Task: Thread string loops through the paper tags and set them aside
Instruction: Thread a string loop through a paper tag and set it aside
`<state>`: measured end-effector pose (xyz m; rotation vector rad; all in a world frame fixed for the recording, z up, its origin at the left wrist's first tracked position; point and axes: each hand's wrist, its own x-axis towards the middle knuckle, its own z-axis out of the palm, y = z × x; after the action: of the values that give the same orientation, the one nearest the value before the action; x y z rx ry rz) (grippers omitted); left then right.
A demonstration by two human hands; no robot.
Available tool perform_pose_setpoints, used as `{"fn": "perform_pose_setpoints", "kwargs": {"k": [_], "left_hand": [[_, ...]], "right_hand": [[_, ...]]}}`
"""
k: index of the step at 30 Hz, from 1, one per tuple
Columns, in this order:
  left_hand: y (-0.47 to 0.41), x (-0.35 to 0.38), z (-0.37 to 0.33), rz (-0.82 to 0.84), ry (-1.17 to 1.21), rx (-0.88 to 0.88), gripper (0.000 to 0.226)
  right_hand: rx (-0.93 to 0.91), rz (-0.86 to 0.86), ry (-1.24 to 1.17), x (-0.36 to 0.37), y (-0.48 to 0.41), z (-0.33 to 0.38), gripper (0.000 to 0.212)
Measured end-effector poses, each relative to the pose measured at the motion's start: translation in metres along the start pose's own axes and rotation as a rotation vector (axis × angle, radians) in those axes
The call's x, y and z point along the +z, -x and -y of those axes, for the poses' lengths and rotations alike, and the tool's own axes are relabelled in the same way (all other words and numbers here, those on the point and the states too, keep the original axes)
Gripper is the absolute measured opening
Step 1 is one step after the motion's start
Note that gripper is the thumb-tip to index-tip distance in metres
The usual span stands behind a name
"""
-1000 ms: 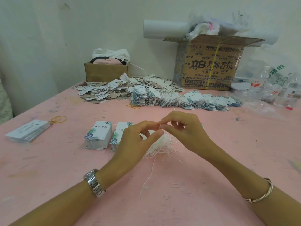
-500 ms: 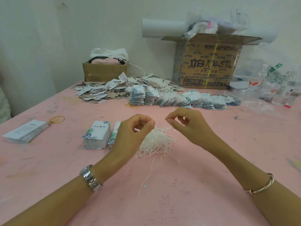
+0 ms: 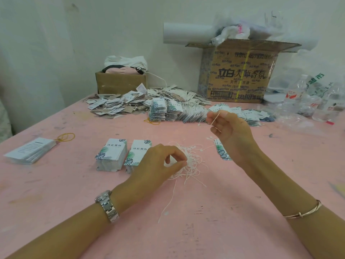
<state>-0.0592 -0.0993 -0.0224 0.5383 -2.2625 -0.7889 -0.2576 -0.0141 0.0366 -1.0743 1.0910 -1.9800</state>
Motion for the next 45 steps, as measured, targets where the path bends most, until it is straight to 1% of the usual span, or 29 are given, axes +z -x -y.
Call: {"fn": "perform_pose_setpoints", "kwargs": {"k": [3, 5, 7, 10, 12, 16, 18, 20, 22, 24, 26, 29, 32, 35, 40, 43, 45], "left_hand": [[0.000, 0.003, 0.002, 0.025, -0.067, -0.003, 0.005], [0.000, 0.004, 0.003, 0.040, -0.115, -0.004, 0.007], [0.000, 0.004, 0.004, 0.039, -0.143, -0.005, 0.011], [0.000, 0.002, 0.005, 0.026, -0.162, 0.010, 0.011], [-0.001, 0.001, 0.005, 0.035, -0.187, 0.028, 0.008], [-0.001, -0.001, 0.005, 0.049, -0.224, 0.050, 0.003], [-0.001, -0.001, 0.005, 0.059, -0.243, 0.060, 0.005], [0.000, -0.001, 0.004, 0.061, -0.253, 0.078, 0.012], [0.000, -0.002, 0.001, 0.008, -0.230, 0.117, 0.023], [0.000, -0.003, -0.004, -0.110, -0.146, 0.161, 0.028], [0.000, -0.005, -0.010, -0.231, -0.035, 0.191, 0.030], [0.000, -0.006, -0.017, -0.312, 0.025, 0.230, 0.027], [0.000, -0.009, -0.019, -0.326, 0.019, 0.259, 0.015], [0.000, -0.010, -0.019, -0.323, 0.010, 0.283, 0.004], [0.000, -0.011, -0.015, -0.306, 0.010, 0.269, 0.004], [0.001, -0.012, -0.017, -0.312, -0.052, 0.297, 0.014], [0.000, -0.016, -0.018, -0.300, -0.109, 0.318, 0.008]], "right_hand": [[0.096, 0.064, -0.121, 0.002, 0.001, -0.002, 0.021], [0.126, 0.137, -0.137, 0.003, 0.002, -0.004, 0.022], [0.136, 0.174, -0.140, 0.004, 0.004, -0.005, 0.018], [0.130, 0.169, -0.132, 0.004, 0.006, -0.006, 0.016], [0.124, 0.160, -0.111, 0.004, 0.006, -0.005, 0.020], [0.110, 0.137, 0.010, 0.003, 0.007, -0.002, 0.032], [0.103, 0.130, 0.019, 0.002, 0.007, -0.001, 0.032], [0.093, 0.145, 0.060, 0.002, 0.007, 0.000, 0.030], [0.100, 0.175, 0.133, 0.003, 0.009, -0.001, 0.021], [0.122, 0.235, 0.207, 0.006, 0.011, -0.004, 0.012], [0.140, 0.310, 0.305, 0.008, 0.014, -0.008, 0.015], [0.162, 0.392, 0.417, 0.011, 0.018, -0.012, 0.017], [0.175, 0.439, 0.476, 0.012, 0.021, -0.014, 0.016], [0.185, 0.438, 0.500, 0.014, 0.022, -0.015, 0.017], [0.183, 0.446, 0.499, 0.014, 0.022, -0.015, 0.014], [0.173, 0.457, 0.493, 0.014, 0.022, -0.016, 0.013], [0.164, 0.458, 0.493, 0.014, 0.022, -0.017, 0.013]]}}
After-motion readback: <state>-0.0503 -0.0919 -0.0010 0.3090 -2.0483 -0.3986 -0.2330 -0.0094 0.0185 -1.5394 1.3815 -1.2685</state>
